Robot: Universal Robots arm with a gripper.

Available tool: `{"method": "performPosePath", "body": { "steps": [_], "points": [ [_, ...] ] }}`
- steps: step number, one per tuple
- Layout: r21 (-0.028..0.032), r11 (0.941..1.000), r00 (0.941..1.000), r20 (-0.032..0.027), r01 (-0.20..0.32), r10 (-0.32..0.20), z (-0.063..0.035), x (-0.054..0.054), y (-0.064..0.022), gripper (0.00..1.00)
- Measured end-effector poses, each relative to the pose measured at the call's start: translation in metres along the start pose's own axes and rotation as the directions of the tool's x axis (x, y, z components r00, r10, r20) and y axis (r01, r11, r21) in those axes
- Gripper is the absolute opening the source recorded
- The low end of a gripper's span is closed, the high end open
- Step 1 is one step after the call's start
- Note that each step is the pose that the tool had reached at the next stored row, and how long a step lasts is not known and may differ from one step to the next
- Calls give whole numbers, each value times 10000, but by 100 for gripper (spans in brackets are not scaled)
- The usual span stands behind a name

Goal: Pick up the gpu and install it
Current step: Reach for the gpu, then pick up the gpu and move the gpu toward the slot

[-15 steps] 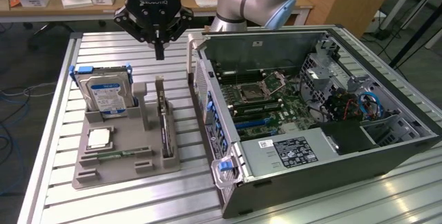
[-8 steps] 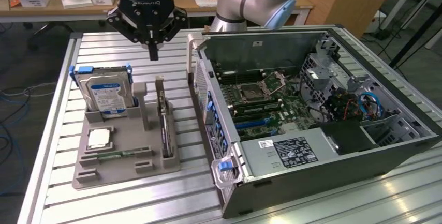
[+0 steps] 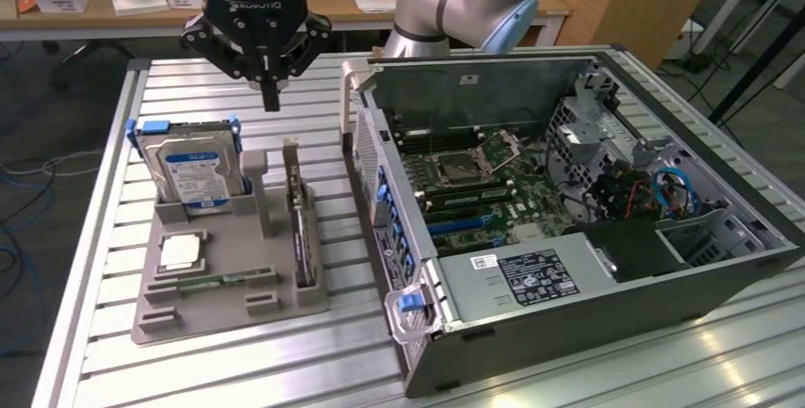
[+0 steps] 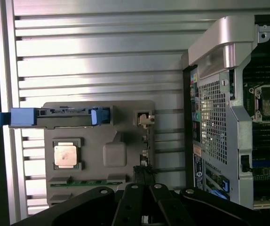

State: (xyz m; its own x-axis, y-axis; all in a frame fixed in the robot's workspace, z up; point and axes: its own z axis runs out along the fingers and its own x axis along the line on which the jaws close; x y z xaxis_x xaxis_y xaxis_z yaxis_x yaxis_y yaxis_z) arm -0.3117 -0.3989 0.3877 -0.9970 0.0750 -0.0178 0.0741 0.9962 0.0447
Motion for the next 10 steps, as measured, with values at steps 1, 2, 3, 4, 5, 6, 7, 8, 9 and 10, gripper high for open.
{"method": "performPosePath", "body": {
  "steps": [1,2,3,4,5,6,7,8,9,10],
  "points": [
    [0,10000,10000,0,-3,3,0,2,0,11],
    [1,10000,10000,0,-2,2,0,2,0,11],
    [0,10000,10000,0,-3,3,0,2,0,11],
    [0,10000,10000,0,-2,2,0,2,0,11],
    [0,10000,10000,0,-3,3,0,2,0,11],
    [0,10000,10000,0,-3,3,0,2,0,11],
    [0,10000,10000,0,-2,2,0,2,0,11],
    [0,10000,10000,0,-2,2,0,2,0,11],
    [0,10000,10000,0,-2,2,0,2,0,11],
    [0,10000,10000,0,-3,3,0,2,0,11]
  ]
}}
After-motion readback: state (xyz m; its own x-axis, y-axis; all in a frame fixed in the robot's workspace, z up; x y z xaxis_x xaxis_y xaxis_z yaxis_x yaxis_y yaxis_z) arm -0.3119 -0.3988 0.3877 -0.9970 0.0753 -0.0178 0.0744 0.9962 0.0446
